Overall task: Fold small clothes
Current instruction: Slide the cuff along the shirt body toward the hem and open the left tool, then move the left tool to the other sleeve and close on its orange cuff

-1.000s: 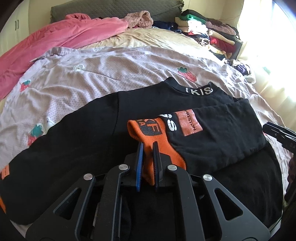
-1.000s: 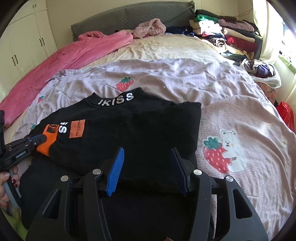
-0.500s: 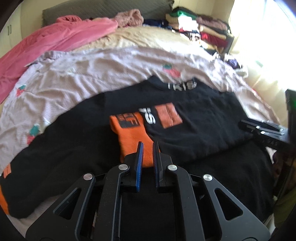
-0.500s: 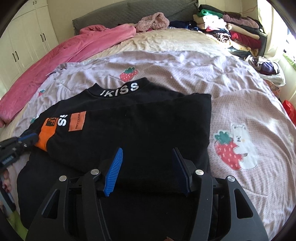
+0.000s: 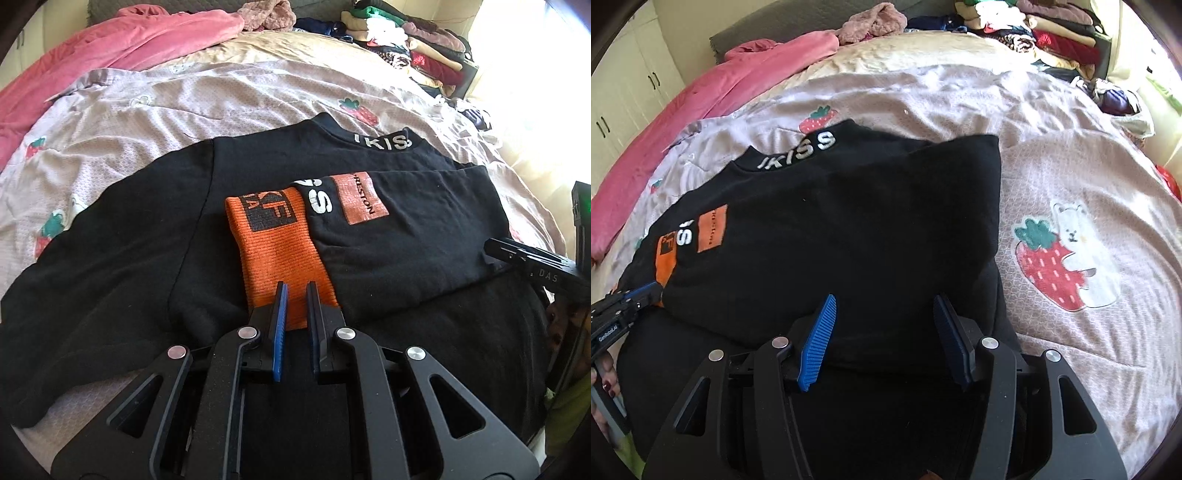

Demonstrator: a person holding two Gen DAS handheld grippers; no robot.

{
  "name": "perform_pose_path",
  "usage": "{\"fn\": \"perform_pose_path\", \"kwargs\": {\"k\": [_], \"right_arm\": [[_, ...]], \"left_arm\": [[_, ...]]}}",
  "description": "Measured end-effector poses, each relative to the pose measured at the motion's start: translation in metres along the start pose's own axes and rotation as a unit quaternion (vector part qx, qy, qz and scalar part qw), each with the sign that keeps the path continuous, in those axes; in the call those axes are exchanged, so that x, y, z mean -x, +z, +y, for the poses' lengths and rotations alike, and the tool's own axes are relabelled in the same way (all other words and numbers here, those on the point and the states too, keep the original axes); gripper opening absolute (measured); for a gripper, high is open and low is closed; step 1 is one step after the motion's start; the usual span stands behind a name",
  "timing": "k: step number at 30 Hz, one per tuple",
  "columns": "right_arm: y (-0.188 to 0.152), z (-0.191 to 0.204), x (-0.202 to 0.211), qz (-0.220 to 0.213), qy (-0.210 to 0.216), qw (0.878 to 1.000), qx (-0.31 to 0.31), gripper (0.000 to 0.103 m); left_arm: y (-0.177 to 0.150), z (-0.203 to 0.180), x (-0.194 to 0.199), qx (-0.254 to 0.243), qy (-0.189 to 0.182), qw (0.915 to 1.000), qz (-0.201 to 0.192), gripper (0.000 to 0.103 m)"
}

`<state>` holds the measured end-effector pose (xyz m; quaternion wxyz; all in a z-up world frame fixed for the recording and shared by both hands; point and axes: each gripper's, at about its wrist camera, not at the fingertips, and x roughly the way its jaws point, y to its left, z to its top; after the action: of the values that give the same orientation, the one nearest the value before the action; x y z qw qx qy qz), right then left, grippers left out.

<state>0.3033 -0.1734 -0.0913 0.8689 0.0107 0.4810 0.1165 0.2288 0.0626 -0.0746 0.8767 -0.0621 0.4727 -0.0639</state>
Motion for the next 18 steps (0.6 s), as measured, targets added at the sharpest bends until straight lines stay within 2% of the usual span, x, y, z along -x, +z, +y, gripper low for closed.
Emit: {"fn": "perform_pose_path", "kwargs": {"k": [3,8,11,13,15,18], "right_arm": [[0.000,0.005,0.013,-0.010,0.002,1.000,0.003,0.059],[-0.002,0.017,0.038,-0.035,0.007,0.999,0.016,0.071],[-0.003,0.024,0.051,-0.049,0.011,0.999,0.022,0.076],[-0.003,0.031,0.059,-0.057,0.014,0.998,0.027,0.077],[-0.003,0.037,0.065,-0.063,0.014,0.997,0.031,0.086],[-0.005,0.048,0.076,-0.075,0.019,0.996,0.040,0.087]], "left_arm": [[0.000,0.001,0.009,-0.001,0.001,1.0000,-0.007,0.014],[-0.002,-0.002,0.027,-0.006,0.003,0.9998,-0.019,0.017],[-0.004,-0.003,0.036,-0.013,0.010,0.9995,-0.027,0.026],[-0.005,-0.002,0.043,-0.010,0.008,0.9994,-0.032,0.026],[-0.006,-0.001,0.047,-0.008,0.010,0.9993,-0.034,0.034],[-0.010,0.002,0.056,-0.009,0.014,0.9989,-0.043,0.044]]}}
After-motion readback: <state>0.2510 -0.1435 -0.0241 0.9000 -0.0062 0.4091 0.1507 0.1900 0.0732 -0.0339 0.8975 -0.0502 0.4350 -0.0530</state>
